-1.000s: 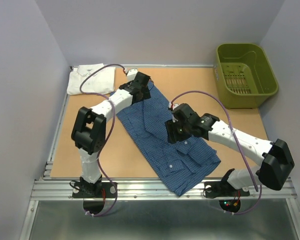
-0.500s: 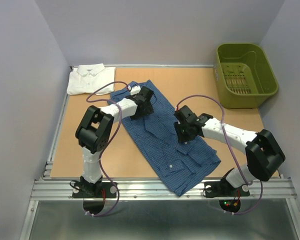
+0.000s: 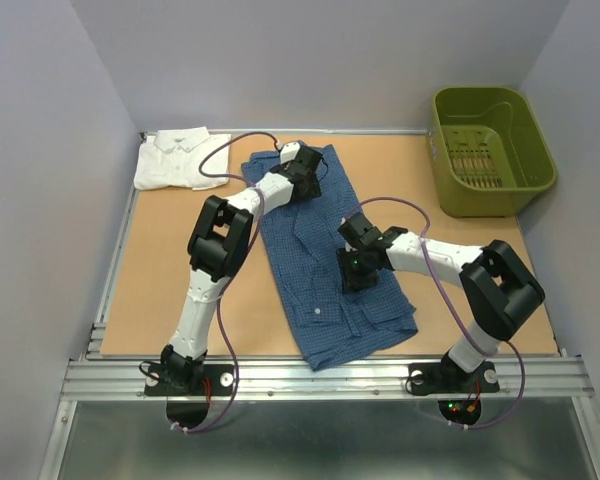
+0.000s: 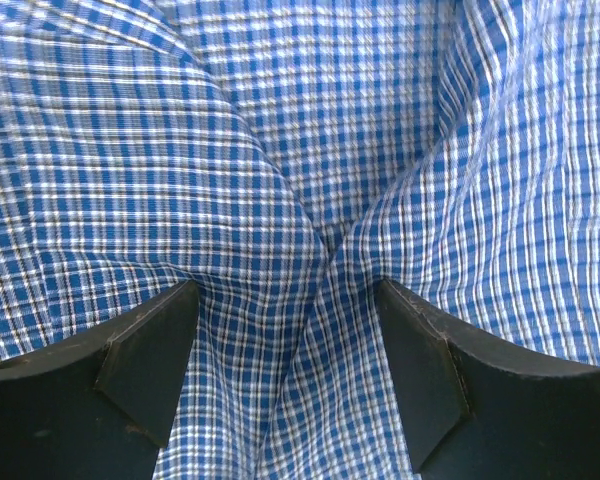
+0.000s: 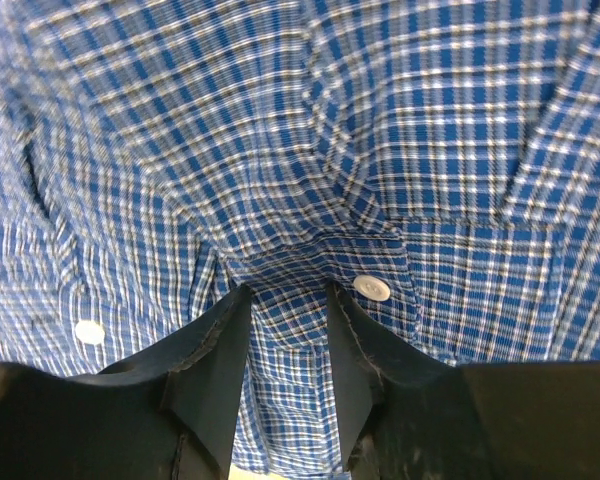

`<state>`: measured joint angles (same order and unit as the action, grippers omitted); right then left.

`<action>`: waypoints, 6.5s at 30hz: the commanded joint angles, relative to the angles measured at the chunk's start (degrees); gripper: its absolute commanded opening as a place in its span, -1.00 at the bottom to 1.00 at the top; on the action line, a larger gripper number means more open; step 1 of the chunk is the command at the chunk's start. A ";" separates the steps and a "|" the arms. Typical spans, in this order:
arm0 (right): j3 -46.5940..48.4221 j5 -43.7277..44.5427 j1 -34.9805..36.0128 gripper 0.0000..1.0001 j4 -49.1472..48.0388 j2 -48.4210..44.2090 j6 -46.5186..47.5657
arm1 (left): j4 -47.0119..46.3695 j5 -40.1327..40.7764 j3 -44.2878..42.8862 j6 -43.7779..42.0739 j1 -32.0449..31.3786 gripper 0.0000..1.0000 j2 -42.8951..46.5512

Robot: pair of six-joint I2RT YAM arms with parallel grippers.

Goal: Fold and stack the long sleeve shirts
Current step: Fold the shirt

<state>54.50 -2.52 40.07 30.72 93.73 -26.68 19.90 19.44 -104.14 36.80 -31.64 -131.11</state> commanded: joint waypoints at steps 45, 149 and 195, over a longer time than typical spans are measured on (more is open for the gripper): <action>-9.94 -4.06 -12.65 0.37 -0.22 -13.67 1.80 | 3.66 -28.05 66.87 15.32 -6.59 0.81 64.75; 56.23 -9.25 -19.42 -0.68 9.10 28.34 -9.53 | -9.00 -27.00 34.44 0.56 19.25 -0.88 37.86; 42.21 -13.99 -24.52 0.60 -2.58 14.82 10.50 | -22.45 -17.67 33.54 -3.04 23.55 0.58 37.58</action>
<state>107.07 -11.99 15.46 33.93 110.69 -19.44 -0.82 2.04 -73.97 34.85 -8.14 -99.20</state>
